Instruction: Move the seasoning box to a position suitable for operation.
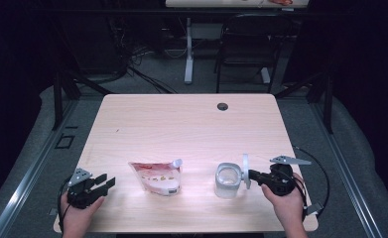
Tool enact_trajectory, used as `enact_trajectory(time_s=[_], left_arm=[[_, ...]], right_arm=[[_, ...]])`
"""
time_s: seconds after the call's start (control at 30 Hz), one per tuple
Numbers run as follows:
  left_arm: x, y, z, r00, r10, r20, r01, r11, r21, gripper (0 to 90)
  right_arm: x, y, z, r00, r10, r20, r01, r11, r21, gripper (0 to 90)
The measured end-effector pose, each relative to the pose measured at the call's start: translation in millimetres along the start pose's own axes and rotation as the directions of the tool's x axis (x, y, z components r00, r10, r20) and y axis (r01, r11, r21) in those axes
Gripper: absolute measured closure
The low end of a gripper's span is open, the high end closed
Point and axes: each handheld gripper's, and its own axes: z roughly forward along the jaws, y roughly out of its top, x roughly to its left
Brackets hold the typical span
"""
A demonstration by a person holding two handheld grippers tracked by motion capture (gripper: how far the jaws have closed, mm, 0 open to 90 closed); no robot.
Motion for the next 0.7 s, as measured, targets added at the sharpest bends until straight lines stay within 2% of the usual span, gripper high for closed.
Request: enact_trajectory(time_s=[0.4,0.7], left_arm=[[0.7,0.3,-1.7,1.0,0.002,-0.002,-0.002,1.0,-0.003,57.8],[0.9,0.4,-1.8,1.0,0.003,-0.001,-0.003,1.0,-0.005,57.8]], right_arm=[[-9.1,-6.7,4.4,0.9986,0.048,-0.024,-0.048,0.999,0.0,88.6],[-11.6,-8.7,3.2,0.9994,0.035,-0.005,-0.035,0.999,-0.01,83.6]])
